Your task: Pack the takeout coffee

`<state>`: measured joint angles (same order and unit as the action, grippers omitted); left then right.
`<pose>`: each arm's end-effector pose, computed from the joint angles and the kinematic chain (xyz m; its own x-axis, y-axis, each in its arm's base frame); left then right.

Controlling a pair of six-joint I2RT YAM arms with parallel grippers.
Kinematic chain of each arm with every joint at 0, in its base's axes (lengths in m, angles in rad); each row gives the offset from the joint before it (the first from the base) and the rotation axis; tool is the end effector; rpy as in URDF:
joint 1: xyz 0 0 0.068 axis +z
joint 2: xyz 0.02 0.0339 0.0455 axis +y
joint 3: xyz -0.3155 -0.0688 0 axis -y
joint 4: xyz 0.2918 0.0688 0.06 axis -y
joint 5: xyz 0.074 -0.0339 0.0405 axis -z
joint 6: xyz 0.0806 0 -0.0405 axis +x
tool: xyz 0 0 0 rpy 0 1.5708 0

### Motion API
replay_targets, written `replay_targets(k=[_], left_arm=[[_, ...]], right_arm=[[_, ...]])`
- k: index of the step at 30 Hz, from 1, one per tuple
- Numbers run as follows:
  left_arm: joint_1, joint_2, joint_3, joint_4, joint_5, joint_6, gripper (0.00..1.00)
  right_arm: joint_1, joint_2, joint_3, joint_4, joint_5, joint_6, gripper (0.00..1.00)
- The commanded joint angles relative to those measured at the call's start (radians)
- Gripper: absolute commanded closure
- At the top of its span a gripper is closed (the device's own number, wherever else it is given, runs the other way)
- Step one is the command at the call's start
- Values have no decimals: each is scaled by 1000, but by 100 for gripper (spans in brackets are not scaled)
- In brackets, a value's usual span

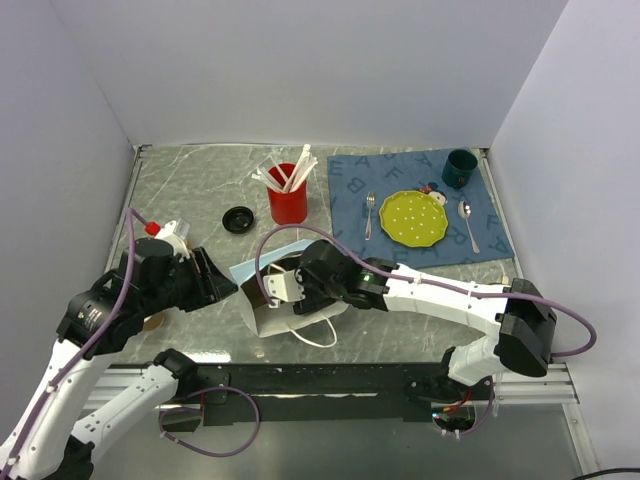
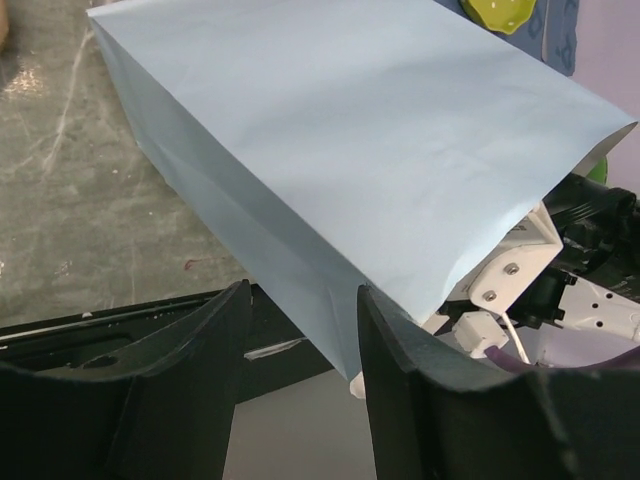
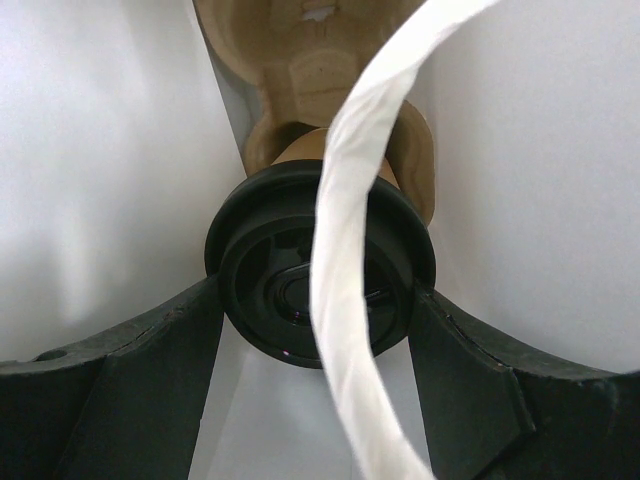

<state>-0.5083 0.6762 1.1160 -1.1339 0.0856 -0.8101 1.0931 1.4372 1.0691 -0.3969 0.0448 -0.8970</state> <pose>0.1111 -0.0698 0.3908 -0.7781 -0.3927 -0.4903 -0.0309 0.8035 -0.5945 0.1794 0.3387 0.2702 0.4830 -0.7651 -0.4259 -0.7931 -0.1761 -0.5831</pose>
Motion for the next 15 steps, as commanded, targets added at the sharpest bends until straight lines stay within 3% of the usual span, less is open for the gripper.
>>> replay_targets(k=[1,8,15], left_arm=[[-2,-7,-21,62,46,-38,48],[-2,-59,19,57,65,-26,42],[-2,-56,-7,68,140,6,44]], right_arm=[[10,-35,-12,38,17,44,67],[10,-17,2,47,27,47,67],[8,-6,2,52,32,52,67]])
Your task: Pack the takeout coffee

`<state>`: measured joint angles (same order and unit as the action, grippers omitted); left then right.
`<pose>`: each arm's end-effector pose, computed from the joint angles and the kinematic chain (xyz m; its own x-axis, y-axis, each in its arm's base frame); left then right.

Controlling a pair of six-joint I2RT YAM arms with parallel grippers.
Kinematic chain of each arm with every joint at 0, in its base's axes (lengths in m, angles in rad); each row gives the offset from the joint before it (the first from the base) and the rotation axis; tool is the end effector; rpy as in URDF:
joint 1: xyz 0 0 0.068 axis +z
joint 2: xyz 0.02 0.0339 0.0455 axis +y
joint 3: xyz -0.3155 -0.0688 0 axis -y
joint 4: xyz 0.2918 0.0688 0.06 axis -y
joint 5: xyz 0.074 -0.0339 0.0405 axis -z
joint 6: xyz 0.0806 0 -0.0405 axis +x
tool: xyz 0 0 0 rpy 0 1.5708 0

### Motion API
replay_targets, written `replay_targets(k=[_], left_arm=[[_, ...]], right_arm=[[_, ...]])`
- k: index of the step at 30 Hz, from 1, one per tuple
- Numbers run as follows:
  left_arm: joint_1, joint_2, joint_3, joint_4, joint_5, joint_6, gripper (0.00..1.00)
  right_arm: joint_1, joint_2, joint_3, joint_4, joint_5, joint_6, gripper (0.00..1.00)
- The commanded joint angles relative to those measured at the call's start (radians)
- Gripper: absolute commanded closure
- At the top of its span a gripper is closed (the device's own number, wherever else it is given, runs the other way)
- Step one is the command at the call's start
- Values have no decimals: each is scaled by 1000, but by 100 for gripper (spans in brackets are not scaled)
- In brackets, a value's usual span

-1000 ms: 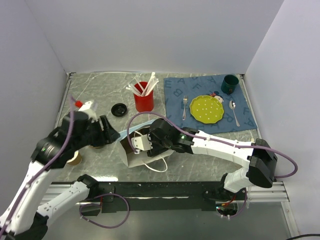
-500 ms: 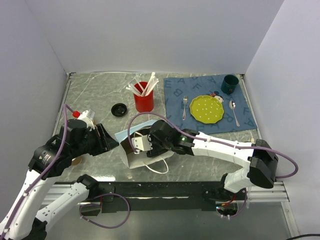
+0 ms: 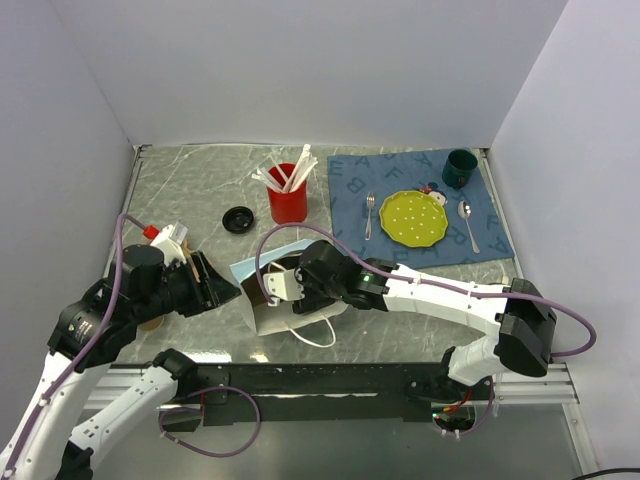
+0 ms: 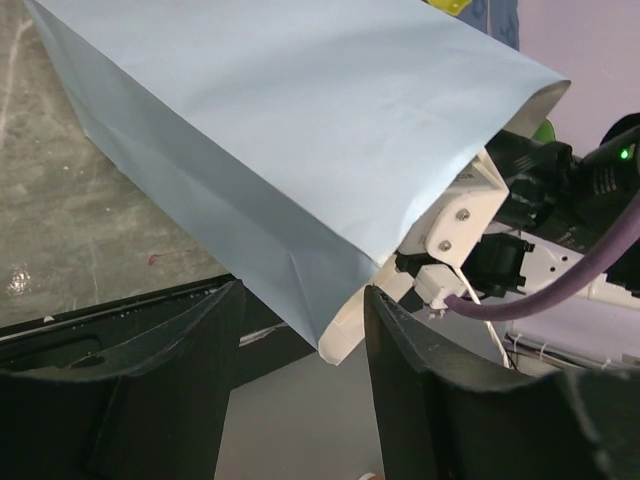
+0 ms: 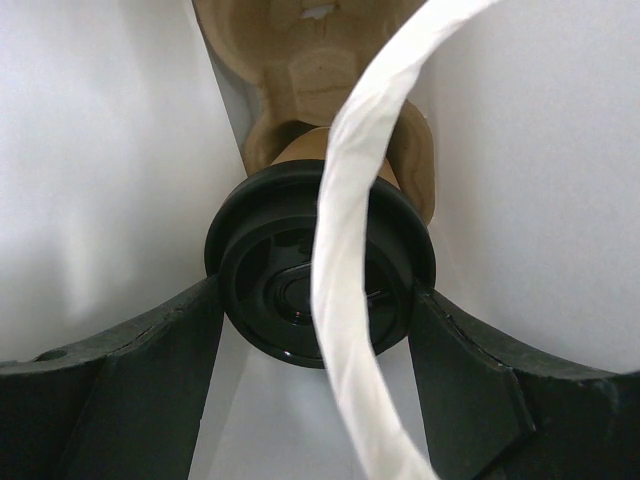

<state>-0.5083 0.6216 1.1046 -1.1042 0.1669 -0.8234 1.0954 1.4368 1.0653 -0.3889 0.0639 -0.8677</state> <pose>0.0973 -0.0696 0.3966 -0.7842 -0.3911 -0.4818 0.0335 0.7486 -0.6622 0.1801 0.3386 0.2697 0.4568 -0.7760 -0.4349 -0.8007 -0.1455 -0.5812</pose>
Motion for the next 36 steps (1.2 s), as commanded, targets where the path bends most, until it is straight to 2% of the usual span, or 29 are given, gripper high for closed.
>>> replay_targets(k=[1,9,10,11,14,17,26,36], left_arm=[[-2,-3,-6,53,59,18,44],[-2,13,-57,138,55,43,51],[-2,18,-64,151,65,44,56],[-2,20,-69,164,74,47,67],[-2,26,-81,202,91,73,87],[-2,21,-95,231,91,124,99],[-2,0,-161,280,154,110,99],[-2,3,-153,241,126,87,99]], right_arm=[[8,-6,8,41,13,24,67],[6,-1,18,39,24,32,67],[8,2,22,36,25,36,67],[8,5,30,32,27,45,67],[8,8,28,45,30,41,66],[6,14,35,51,34,24,67],[-8,46,24,97,30,-45,67],[-28,68,38,154,40,-59,69]])
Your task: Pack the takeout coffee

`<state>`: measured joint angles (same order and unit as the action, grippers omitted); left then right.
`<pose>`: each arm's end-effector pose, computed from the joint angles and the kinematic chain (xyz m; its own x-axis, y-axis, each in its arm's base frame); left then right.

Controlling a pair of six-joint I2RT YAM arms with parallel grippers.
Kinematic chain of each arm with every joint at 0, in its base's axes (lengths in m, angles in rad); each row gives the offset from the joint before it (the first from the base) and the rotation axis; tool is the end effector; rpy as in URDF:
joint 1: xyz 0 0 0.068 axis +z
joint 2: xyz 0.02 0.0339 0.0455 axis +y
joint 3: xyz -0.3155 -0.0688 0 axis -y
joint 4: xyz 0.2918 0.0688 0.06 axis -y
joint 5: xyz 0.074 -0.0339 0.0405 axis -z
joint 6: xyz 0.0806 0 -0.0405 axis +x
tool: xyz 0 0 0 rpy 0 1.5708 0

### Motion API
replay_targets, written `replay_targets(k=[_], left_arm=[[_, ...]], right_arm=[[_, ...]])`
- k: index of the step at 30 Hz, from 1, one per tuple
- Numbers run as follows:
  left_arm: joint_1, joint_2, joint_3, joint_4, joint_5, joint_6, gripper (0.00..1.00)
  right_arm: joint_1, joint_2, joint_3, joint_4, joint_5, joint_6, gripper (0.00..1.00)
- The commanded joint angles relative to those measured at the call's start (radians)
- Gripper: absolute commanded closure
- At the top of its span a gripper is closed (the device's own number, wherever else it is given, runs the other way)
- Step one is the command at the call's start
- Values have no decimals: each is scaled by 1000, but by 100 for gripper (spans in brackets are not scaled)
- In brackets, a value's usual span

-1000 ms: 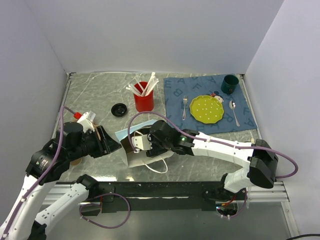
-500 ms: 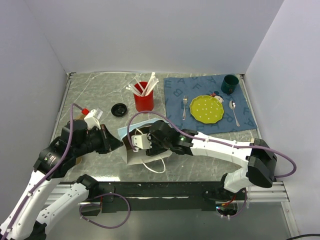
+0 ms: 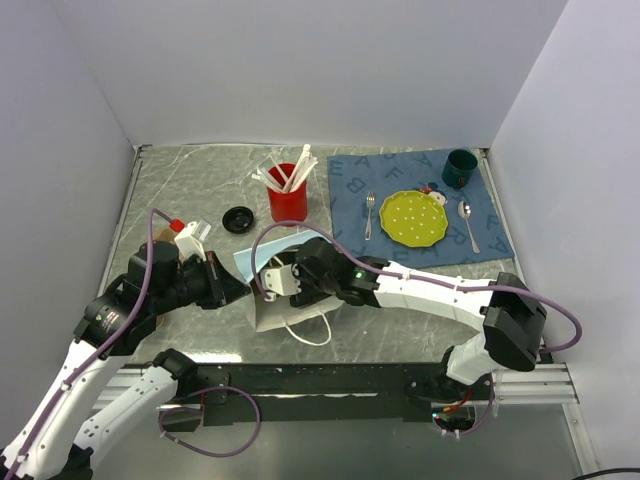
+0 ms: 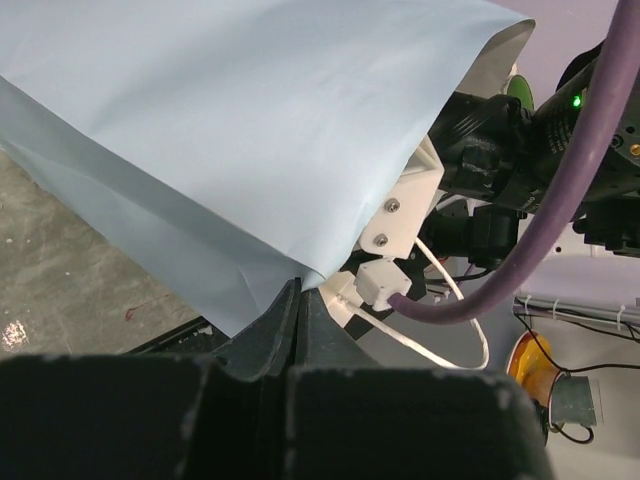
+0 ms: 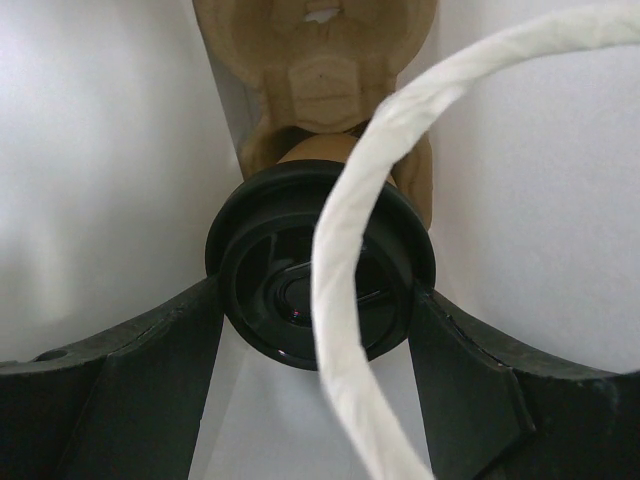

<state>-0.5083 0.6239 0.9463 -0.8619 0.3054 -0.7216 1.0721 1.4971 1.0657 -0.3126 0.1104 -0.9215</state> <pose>0.1202 -0.0947 0.3697 -0.7924 -0.2797 -0.5421 0.2212 0.6964 -0.6827 0.1993 0.3473 0.2563 0.4685 -0.7949 -0.3854 -0.7623 -0.1433 -0.6312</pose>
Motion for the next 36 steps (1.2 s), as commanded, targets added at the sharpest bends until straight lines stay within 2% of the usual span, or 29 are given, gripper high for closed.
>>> replay_targets(k=[1,9,19,25,31,36], left_arm=[[-2,0,12,-5,-15,-19,99],[-2,30,54,-42,-9,-27,99],[-2,8,46,-49,-14,-50,99],[-2,-4,45,-45,-15,-64,99],[-2,-13,43,-49,-20,-75,99],[-2,-12,40,-54,-19,-75,99]], right_arm=[[-4,5,30,89,-3,-7,70],[-9,11,-24,153,-24,16,69],[-15,66,23,109,-57,108,66],[-17,83,19,148,-34,127,65],[-18,103,33,167,-15,179,62],[-18,118,37,174,-15,234,55]])
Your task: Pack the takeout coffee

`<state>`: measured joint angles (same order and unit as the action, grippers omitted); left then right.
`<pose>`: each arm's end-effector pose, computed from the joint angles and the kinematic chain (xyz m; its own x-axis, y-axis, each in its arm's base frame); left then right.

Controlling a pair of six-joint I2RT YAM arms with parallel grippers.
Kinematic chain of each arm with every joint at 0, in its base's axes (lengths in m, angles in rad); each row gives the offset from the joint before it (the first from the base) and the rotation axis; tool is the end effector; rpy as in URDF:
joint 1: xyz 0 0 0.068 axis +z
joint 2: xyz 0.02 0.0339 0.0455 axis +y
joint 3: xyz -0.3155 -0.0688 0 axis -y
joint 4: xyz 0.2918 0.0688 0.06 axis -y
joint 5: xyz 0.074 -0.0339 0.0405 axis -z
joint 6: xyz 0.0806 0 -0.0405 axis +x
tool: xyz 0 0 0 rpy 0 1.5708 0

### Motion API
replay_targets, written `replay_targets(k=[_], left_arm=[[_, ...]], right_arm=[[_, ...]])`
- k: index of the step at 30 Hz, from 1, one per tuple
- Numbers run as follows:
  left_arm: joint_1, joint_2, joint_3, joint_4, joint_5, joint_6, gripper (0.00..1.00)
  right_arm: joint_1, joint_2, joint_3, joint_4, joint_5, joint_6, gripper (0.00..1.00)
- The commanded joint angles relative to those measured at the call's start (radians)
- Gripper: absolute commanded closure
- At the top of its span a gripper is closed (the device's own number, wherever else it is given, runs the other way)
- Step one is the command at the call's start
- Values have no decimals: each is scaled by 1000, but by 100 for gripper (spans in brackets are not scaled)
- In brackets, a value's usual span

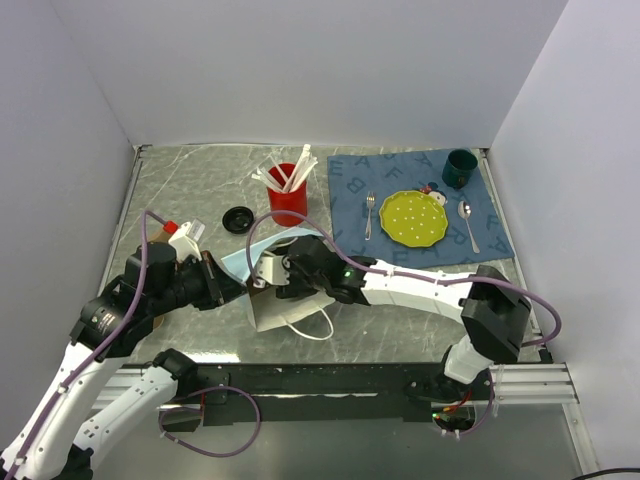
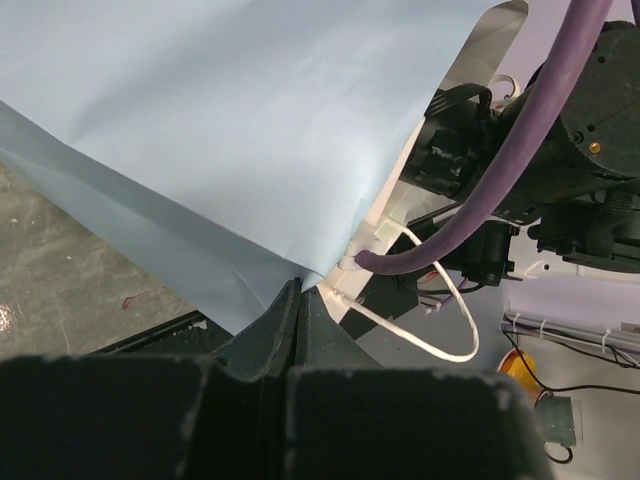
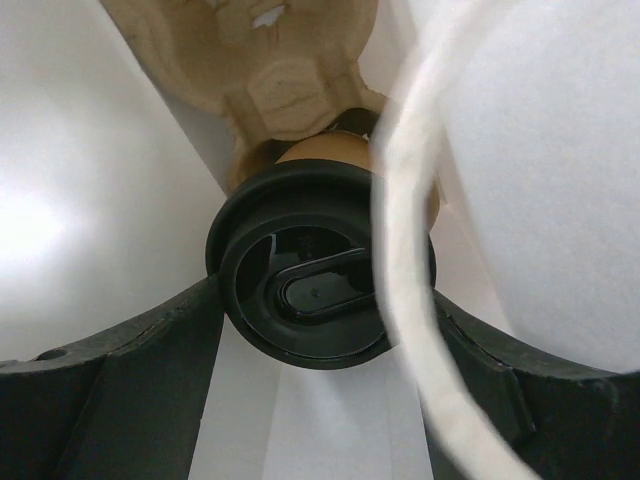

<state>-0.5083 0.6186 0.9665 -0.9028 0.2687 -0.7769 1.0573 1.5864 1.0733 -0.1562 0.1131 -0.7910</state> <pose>0.1169 -0.0896 0.3724 -0.7954 -0.3306 -0.5080 0.1525 0.7020 -0.6956 0.2189 0.3696 0.2424 0.3702 -0.7819 -0.5016 -0.7947 0.0131 -0.6069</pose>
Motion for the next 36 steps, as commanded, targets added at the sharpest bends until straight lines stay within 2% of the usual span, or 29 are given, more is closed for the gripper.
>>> replay_targets(k=[1,6,10,15,17,21,25,28,30,36], left_arm=[[-2,-10,20,-12,20,-19,99],[-2,-8,24,-19,15,-15,99],[-2,-10,31,-28,9,-12,99],[-2,-7,34,-38,7,-2,99],[-2,-7,35,-39,6,-1,99],[-2,-2,40,-44,4,5,99],[-2,-2,44,-50,3,13,99],[-1,0,51,-57,-3,13,99],[-2,-3,51,-56,-8,11,99],[-2,-7,43,-51,-8,8,99]], right_arm=[[-3,37,30,20,-16,108,55],[-3,61,39,23,-1,147,55],[-3,73,39,18,8,164,49],[-2,73,28,18,16,177,48],[-3,73,30,12,14,177,40],[-2,70,31,7,16,174,34],[-3,58,30,3,19,174,19],[-5,32,34,-9,14,174,15],[-5,8,34,-13,8,168,0],[-5,-42,46,-39,-9,139,0]])
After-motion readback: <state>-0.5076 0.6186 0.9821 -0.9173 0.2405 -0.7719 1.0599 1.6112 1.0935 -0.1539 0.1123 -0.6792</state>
